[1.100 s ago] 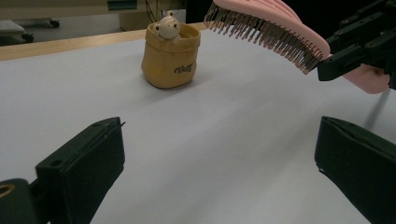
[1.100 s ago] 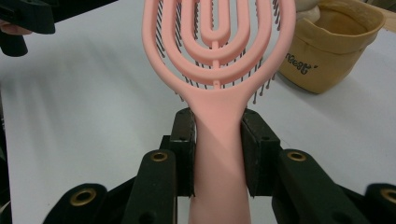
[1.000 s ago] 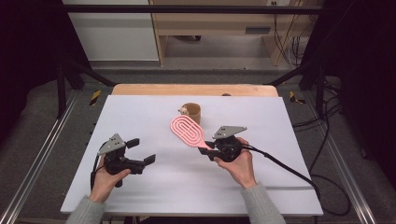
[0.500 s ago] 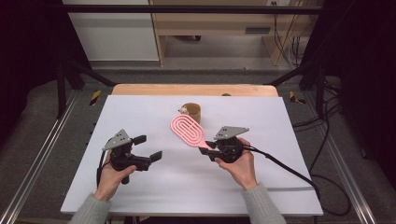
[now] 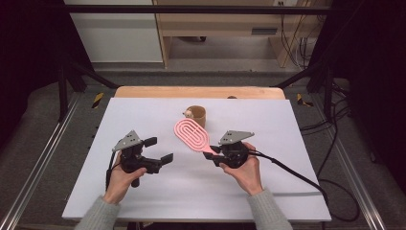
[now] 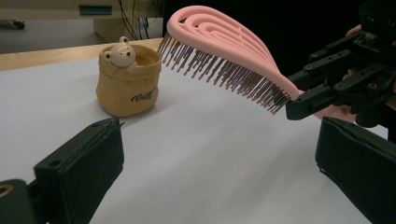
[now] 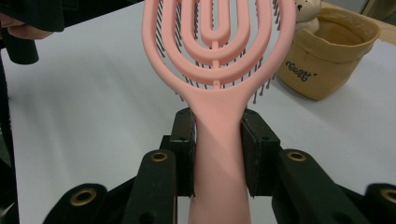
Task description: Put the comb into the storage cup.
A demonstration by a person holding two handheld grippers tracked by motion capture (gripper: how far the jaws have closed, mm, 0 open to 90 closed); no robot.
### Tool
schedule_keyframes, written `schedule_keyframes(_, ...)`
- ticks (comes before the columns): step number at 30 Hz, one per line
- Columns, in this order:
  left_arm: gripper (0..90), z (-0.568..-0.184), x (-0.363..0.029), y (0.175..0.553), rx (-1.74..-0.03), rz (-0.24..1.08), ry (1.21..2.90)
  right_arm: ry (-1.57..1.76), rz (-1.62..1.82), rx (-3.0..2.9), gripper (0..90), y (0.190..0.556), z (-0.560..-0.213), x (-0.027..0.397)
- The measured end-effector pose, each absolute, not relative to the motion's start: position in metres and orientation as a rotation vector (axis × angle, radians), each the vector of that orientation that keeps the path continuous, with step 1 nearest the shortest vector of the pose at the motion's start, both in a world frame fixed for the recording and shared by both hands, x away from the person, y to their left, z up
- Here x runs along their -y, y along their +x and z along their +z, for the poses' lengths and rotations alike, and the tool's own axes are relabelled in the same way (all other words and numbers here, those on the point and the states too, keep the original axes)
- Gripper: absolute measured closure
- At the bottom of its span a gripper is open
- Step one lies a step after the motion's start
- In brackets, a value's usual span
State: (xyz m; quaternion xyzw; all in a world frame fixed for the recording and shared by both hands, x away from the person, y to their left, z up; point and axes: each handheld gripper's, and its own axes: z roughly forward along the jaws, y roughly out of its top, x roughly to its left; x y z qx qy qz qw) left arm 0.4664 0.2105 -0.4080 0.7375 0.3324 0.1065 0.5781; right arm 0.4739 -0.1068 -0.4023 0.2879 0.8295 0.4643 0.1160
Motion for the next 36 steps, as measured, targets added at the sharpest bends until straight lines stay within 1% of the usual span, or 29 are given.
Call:
schedule_keyframes(15, 0.7, -0.407, -0.190, 0.473, -0.786, 0.195, 1.706, 0.831, 1.376, -2.421, 69.5, 0.473, -0.400, 0.108)
schedule_keyframes(36, 0.7, -0.403, -0.169, 0.481, -0.822, 0.164, 1.661, 0.826, 1.379, -2.421, 69.5, 0.472, -0.400, 0.108)
